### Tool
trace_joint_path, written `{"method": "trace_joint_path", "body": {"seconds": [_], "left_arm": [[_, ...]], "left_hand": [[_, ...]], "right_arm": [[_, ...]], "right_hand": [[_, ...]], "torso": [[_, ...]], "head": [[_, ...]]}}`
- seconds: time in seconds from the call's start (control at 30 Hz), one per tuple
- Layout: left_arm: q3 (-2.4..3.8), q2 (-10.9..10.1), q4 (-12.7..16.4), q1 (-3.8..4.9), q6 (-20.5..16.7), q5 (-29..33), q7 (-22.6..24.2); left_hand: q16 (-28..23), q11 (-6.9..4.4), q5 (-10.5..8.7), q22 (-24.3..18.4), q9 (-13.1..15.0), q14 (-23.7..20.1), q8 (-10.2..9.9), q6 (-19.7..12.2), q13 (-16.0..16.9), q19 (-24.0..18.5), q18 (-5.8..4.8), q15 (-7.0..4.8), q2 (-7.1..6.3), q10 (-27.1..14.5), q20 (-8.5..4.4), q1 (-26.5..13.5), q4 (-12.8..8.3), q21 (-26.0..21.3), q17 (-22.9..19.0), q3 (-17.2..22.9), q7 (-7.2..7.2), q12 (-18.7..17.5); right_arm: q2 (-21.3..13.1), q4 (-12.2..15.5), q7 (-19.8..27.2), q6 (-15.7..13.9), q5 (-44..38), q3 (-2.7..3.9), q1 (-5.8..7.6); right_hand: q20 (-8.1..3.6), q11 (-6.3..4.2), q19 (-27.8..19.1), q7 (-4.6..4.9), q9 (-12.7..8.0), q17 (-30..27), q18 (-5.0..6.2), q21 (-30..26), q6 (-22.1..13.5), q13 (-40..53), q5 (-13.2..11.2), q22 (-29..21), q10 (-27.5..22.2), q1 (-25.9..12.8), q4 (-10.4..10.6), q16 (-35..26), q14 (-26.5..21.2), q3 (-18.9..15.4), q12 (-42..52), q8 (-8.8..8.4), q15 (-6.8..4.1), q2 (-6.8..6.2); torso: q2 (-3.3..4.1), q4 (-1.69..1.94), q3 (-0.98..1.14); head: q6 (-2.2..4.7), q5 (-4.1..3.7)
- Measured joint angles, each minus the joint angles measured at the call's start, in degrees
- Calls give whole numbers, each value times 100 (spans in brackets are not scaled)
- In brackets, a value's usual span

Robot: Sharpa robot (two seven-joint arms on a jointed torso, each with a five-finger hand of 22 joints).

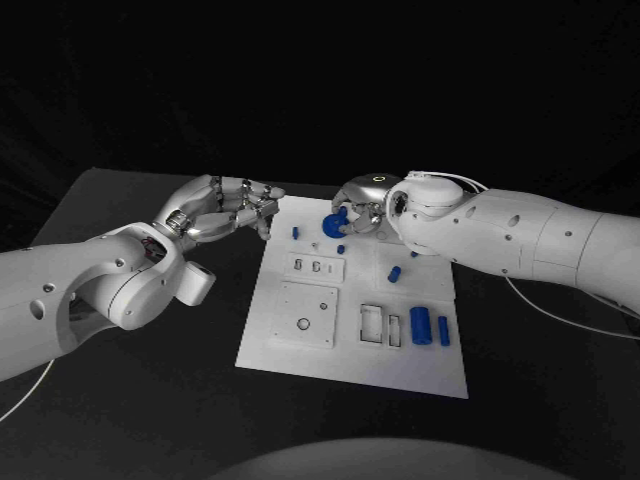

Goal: Assemble the parts on the task board

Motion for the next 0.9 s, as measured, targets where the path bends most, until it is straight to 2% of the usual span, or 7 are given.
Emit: {"method": "trace_joint_path", "body": {"seconds": [0.23,0.5,0.67,0.9], "left_arm": [[0,-4,-6,-4,2,0,-1],[0,-19,-14,-12,6,0,-5],[0,-27,-20,-19,7,0,-6],[0,-35,-30,-45,8,0,-8]], "left_hand": [[0,0,0,0,0,0,0,0,-5,0,0,0,0,0,0,0,0,0,0,0,0,0],[0,0,0,0,0,0,0,0,-5,0,0,0,0,0,0,0,0,0,1,0,0,0],[0,0,0,0,0,0,0,0,-4,0,0,0,0,0,0,0,0,0,0,0,0,0],[0,0,0,0,0,0,0,0,-4,0,1,0,0,0,0,0,0,0,-6,0,0,-20]], "right_arm": [[-100,71,42,-76,2,0,-1],[-407,328,139,-336,30,0,0],[-685,577,197,-483,64,-1,6],[-1126,1009,262,-697,94,-6,33]], "right_hand": [[0,0,-41,-47,-428,0,0,-82,-483,-1,-106,4,0,0,-22,0,0,22,0,0,0,0],[0,0,-41,-58,-547,0,0,-83,-435,-1,-121,4,0,0,-32,0,0,32,0,0,0,0],[0,0,-41,-46,-674,0,0,-104,-356,-1,-363,4,0,0,-6,0,0,6,0,0,0,0],[0,0,-41,-10,-880,4,0,-168,-139,-2,-1014,3,0,-85,120,0,0,-156,0,34,0,25]], "torso": [[0,-1,0],[-1,-4,0],[-3,-6,0],[-3,-11,4]], "head": [[14,8],[40,29],[51,44],[87,57]]}}
